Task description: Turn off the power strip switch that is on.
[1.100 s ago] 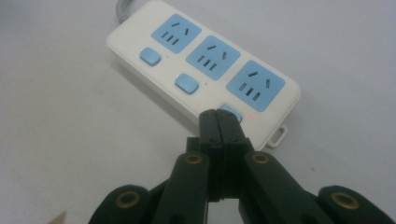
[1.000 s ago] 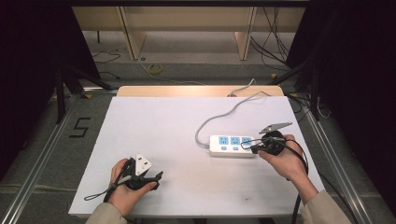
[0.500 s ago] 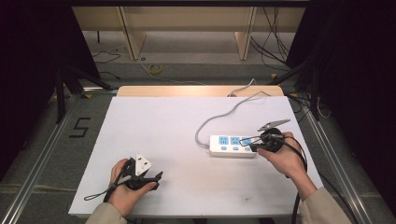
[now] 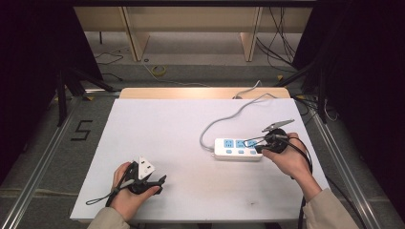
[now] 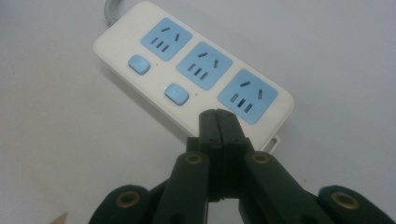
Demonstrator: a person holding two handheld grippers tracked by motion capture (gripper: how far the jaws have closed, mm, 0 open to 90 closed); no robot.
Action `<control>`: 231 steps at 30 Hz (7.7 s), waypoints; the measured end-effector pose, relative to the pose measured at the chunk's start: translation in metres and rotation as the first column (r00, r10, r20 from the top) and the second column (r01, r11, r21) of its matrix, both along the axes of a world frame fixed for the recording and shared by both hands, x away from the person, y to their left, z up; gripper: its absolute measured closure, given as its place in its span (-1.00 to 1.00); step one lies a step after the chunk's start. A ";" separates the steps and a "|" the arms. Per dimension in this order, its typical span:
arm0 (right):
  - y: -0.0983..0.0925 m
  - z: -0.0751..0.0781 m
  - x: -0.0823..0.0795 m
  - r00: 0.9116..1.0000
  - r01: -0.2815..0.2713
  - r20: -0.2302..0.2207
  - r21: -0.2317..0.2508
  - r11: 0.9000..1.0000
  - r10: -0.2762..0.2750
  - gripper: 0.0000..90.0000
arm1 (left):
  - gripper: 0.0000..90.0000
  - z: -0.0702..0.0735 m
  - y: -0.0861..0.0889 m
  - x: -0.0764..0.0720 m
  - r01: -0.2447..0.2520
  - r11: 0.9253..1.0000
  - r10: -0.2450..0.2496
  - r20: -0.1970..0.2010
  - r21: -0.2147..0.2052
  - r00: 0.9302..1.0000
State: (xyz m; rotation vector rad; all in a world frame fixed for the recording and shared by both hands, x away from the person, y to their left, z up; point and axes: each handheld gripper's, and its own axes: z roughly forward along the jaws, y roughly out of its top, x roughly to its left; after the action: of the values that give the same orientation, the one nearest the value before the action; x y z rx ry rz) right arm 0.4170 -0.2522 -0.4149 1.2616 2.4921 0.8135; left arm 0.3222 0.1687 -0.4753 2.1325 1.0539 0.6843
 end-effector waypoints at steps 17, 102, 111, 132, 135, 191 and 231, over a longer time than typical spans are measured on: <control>0.003 0.001 0.006 1.000 0.002 -0.003 -0.007 1.000 -0.002 1.00 | -0.49 0.001 0.001 0.000 0.002 1.000 -0.002 0.001 0.003 1.000; 0.013 -0.023 0.025 0.998 0.002 -0.067 -0.062 0.998 -0.007 1.00 | -0.49 0.001 0.001 0.001 0.003 1.000 -0.003 0.003 0.004 1.000; 0.014 -0.023 0.025 0.998 0.007 -0.069 -0.065 0.998 -0.012 1.00 | -0.49 0.001 0.001 0.001 0.003 1.000 -0.003 0.001 0.004 1.000; 0.015 -0.024 0.025 0.998 0.013 -0.066 -0.073 0.997 -0.018 1.00 | -0.49 0.001 0.000 0.000 0.001 1.000 -0.001 0.003 0.005 1.000; 0.015 -0.024 0.025 0.998 0.014 -0.067 -0.071 0.997 -0.019 1.00 | -0.49 0.001 0.000 0.000 0.002 1.000 -0.002 0.004 0.005 1.000; 0.013 -0.022 0.024 0.998 0.017 -0.064 -0.052 0.999 -0.020 1.00 | -0.49 0.000 0.001 0.001 0.005 1.000 -0.005 -0.001 0.013 1.000; 0.009 -0.013 0.010 1.000 0.003 -0.014 -0.006 1.000 -0.003 0.98 | -0.49 0.000 0.000 -0.001 0.004 1.000 -0.004 -0.002 0.007 1.000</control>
State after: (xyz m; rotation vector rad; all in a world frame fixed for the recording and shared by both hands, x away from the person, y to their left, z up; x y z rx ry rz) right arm 0.4275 -0.2434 -0.4276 1.2729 2.5017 0.7980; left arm 0.3217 0.1687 -0.4754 2.1416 1.0497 0.6851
